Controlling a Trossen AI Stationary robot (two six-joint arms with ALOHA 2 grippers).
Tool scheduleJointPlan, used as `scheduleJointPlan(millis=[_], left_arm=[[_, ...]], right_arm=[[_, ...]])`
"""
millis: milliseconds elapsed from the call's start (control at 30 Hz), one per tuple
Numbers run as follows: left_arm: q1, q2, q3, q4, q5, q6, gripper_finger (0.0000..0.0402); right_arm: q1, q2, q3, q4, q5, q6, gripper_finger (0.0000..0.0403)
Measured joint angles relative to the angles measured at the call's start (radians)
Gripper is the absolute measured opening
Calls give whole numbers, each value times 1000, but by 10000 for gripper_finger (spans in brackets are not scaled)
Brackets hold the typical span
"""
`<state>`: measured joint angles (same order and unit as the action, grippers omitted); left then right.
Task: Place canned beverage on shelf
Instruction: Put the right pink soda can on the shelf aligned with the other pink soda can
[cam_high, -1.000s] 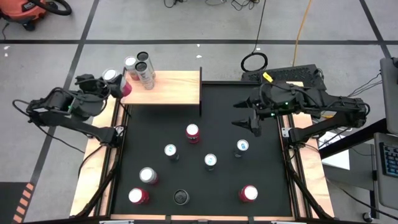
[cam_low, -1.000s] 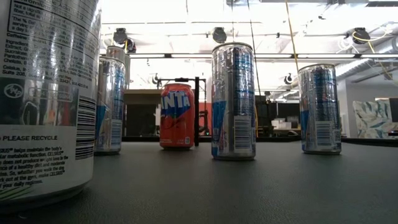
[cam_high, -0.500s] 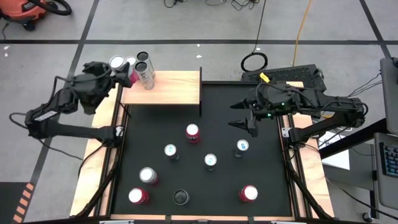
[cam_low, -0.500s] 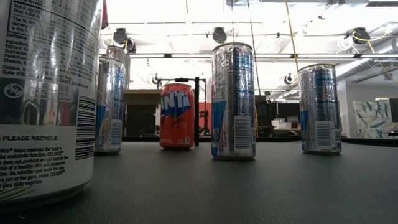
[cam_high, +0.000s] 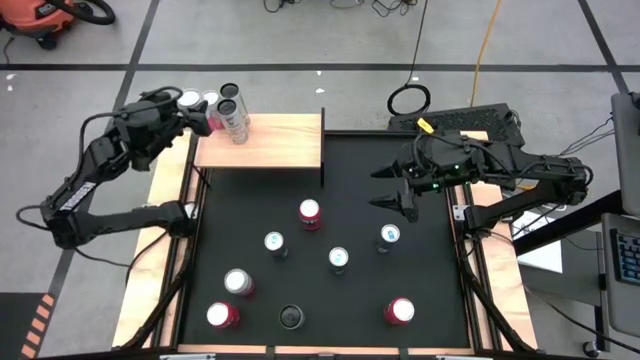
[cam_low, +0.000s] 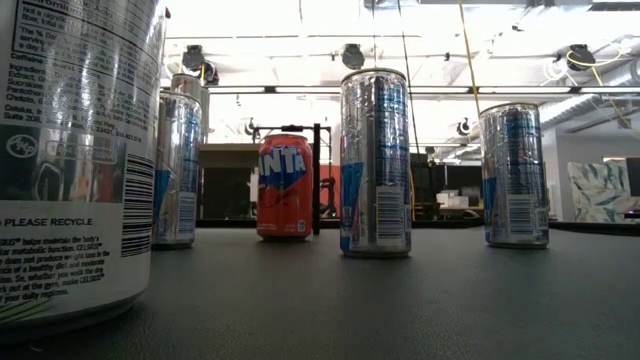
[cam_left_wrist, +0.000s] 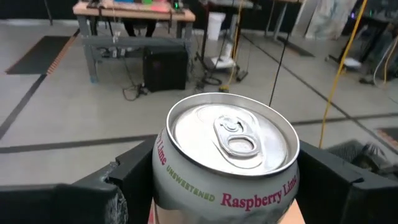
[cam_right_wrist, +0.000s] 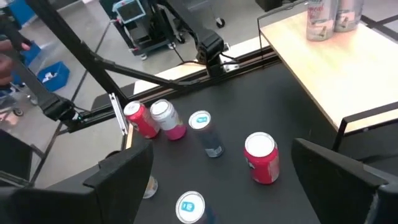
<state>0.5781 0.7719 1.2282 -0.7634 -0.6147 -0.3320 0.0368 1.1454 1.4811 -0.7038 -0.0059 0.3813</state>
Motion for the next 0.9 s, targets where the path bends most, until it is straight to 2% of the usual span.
scheduleJointPlan(millis=[100,300,600,900], left_arm=[[19,-9,-29,2,42,-1,288],[18,-62,-180,70,74,-63,288],[17,-176,-337,104,61,-107,288],[17,-186,-461,197,15,-81,288]], right_arm=[[0,-1,0,-16,0,0,360],[0,-8,0,-33,0,-1,360],[0,-13,0,-34,0,3,360],[0,-13,0,-34,4,25,360]])
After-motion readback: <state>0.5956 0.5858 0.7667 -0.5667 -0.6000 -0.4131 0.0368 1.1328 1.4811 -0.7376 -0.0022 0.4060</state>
